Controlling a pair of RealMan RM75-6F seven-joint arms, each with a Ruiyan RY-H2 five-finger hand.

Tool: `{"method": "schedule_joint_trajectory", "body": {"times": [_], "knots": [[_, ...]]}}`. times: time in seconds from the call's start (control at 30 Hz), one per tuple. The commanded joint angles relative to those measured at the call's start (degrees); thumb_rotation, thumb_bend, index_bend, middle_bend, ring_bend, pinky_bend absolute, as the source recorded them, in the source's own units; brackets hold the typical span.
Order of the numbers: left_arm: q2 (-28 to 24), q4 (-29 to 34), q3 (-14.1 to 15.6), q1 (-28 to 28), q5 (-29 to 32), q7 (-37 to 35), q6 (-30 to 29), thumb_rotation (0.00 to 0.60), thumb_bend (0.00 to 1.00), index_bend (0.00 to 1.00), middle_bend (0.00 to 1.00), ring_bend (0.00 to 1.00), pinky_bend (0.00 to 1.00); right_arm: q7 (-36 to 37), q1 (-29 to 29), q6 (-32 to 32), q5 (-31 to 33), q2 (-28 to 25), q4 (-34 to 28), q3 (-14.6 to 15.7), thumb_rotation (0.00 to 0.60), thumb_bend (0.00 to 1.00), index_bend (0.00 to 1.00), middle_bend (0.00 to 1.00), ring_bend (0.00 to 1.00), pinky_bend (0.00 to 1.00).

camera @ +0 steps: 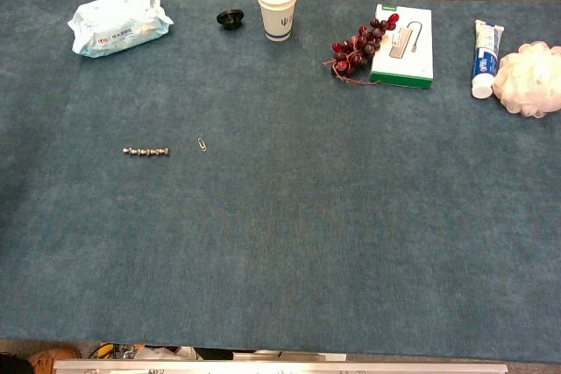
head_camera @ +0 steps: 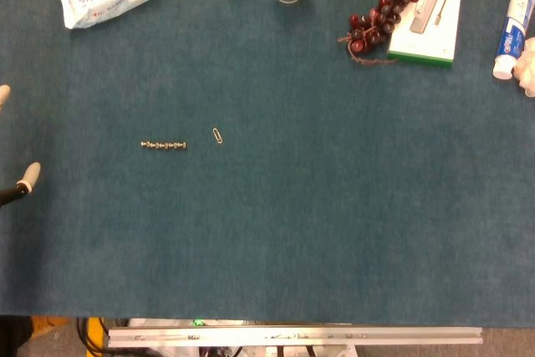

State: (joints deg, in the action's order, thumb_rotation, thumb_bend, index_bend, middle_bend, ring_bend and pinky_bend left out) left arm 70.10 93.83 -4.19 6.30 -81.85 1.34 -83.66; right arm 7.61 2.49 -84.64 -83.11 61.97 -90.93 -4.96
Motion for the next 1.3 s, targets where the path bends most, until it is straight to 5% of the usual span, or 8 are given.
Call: {"method": "schedule_joint_trajectory", "body": {"times": [0.03, 0.87, 1.13, 1.3], "knots": [[0.0, -0.1, 0.0, 0.0, 0.1, 0.0, 0.1, 0.600, 0.24, 0.06, 0.14, 0.13, 0.10, -0.1, 0.1, 0.1, 0.0, 0.0, -0.1, 0.0, 0.600, 0.30, 0.39, 0.39, 0.35, 0.51], [-1.6, 2.7, -0.8, 3.5, 0.4, 5.1, 4.1, 0.600, 0.24, 0.10, 0.18, 0.16, 0.12, -2.1, 0.8, -1.7, 0.4, -1.7, -1.3, -2.2, 0.600, 0.30, 0.39, 0.39, 0.35, 0.51], [-1.0, 2.4, 0.0, 7.2, 0.5, 7.8, 10.5, 0.600, 0.24, 0.21, 0.35, 0.37, 0.37, -2.2, 1.5, -0.8, 0.5, -1.8, -1.1, -2.4, 0.600, 0.30, 0.39, 0.39, 0.35, 0.51], [1.1, 2.2, -0.1, 9.3, 1.8, 12.3, 13.1, 0.600, 0.24, 0.33, 0.58, 0.61, 0.73, -1.8, 1.6, -0.4, 0.7, -1.7, -0.7, -2.3, 0.600, 0.30, 0.39, 0.39, 0.36, 0.51]]}}
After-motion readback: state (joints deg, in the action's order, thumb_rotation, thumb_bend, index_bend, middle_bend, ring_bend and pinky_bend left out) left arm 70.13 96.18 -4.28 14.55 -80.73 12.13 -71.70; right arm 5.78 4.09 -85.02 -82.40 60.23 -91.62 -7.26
